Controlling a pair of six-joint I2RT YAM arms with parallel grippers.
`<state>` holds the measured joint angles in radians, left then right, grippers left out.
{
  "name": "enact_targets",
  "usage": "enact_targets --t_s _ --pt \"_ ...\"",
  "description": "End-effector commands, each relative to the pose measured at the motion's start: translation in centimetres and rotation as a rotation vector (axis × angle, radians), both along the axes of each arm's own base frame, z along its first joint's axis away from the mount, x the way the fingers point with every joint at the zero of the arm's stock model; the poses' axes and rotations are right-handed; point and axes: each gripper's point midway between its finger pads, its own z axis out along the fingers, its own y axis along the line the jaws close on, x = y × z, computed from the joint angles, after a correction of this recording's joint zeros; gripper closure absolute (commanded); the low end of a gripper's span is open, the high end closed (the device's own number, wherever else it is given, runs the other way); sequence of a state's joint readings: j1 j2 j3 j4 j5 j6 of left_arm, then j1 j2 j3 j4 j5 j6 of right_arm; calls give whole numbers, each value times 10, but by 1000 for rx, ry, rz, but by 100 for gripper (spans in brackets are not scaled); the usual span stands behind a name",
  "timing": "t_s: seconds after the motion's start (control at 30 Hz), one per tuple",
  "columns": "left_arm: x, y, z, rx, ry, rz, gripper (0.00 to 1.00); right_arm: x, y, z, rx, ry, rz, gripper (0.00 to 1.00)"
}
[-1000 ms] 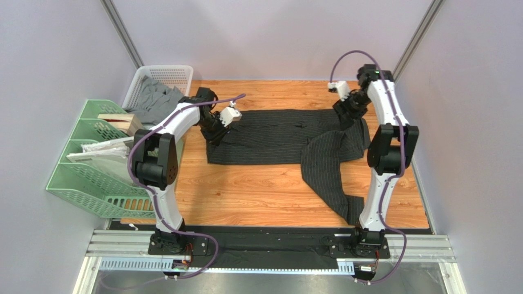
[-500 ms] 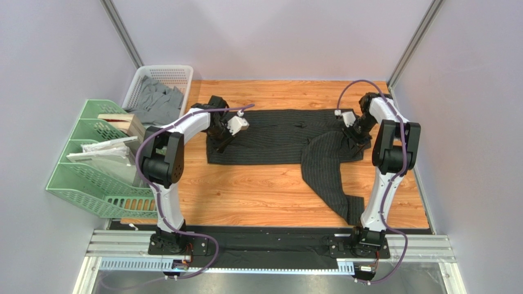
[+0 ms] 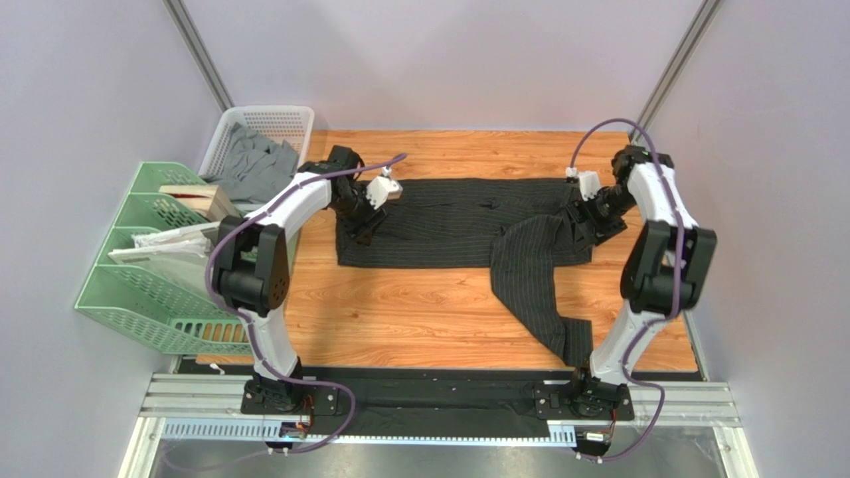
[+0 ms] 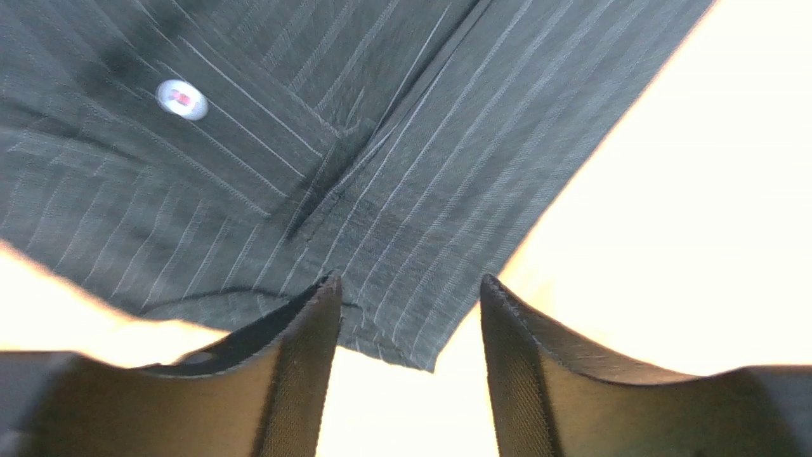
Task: Fold and stack the long sleeve shirts
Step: Fold the shirt
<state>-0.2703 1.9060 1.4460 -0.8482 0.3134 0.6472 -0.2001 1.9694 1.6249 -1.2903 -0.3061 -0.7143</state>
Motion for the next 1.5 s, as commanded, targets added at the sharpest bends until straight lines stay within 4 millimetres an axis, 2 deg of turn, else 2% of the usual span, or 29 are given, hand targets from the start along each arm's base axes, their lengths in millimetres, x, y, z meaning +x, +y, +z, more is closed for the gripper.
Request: enact_targets --t_s 0.0,0.03,0.07,0.1,0.13,0.2,0.23,0.5,0.57,0.6,0.67,0.7,0.8,0.83,0.87,0.9,0.93,0.97,1.0,1.07,1.1,1.13,1.17,1.2,1.23,1.27,1.4,1.43,1.47 --pt "-12 -32 73 -231 -92 -4 35 -77 44 54 75 -49 200 28" --pt "-15 -33 81 -249 -108 -2 34 -102 53 39 72 -1 251 28" --pt "-21 -33 79 -261 -99 5 33 -114 55 32 36 4 288 27" --pt "-25 -35 81 -277 -93 14 33 -114 72 32 -2 -79 380 27" --pt "-30 -34 81 -279 -91 19 33 -136 77 13 -15 -25 420 27" --pt "-34 -32 81 -278 -92 32 32 -140 94 2 -73 -66 528 27" --pt "-37 -30 81 -274 -97 32 32 -151 96 -9 -88 -28 545 27" --pt "-47 -20 92 -247 -145 59 32 -157 122 -59 -242 43 681 28" --pt "-48 -18 93 -242 -153 65 32 -156 120 -70 -280 71 683 39" --pt "-49 -18 94 -242 -155 63 32 -152 121 -69 -285 71 677 68" --pt "-51 -18 97 -250 -159 61 33 -145 129 -60 -253 70 666 92" --pt "-52 -19 99 -258 -156 57 34 -129 138 -39 -213 38 649 100" --pt "-52 -23 108 -282 -161 44 35 -111 160 2 -66 14 621 100" --pt "-49 -25 112 -289 -164 38 35 -83 174 30 -29 -86 615 100" --pt "-50 -27 114 -296 -158 33 35 -77 185 44 38 -100 619 100" --pt "-50 -31 117 -317 -150 16 35 -75 184 48 66 -52 610 100" --pt "-48 -34 120 -328 -144 9 35 -48 194 75 94 -144 610 100" --pt "-47 -37 122 -344 -138 5 35 -38 196 80 134 -144 598 100" --pt "-45 -40 123 -353 -132 5 34 -30 197 74 147 -92 597 100" --pt "-38 -44 122 -361 -122 2 34 7 201 85 158 -159 577 99" --pt "-35 -45 120 -363 -112 11 34 21 194 81 157 -159 545 91" --pt "-28 -48 119 -365 -103 17 34 35 190 58 151 -106 519 84" --pt "-24 -49 117 -364 -94 26 34 59 181 66 129 -162 474 69" --pt "-21 -50 117 -366 -88 39 34 69 172 58 116 -149 448 61" --pt "-16 -52 117 -367 -83 45 34 80 164 45 96 -136 426 58" --pt "-14 -53 117 -370 -80 47 34 91 142 43 51 -150 392 57" --pt "-7 -56 113 -376 -60 68 34 97 95 37 -36 -155 337 43" --pt "-6 -57 113 -381 -61 69 34 95 93 42 -34 -172 341 41" --pt "-5 -58 113 -393 -49 87 34 91 94 60 -25 -222 347 37"
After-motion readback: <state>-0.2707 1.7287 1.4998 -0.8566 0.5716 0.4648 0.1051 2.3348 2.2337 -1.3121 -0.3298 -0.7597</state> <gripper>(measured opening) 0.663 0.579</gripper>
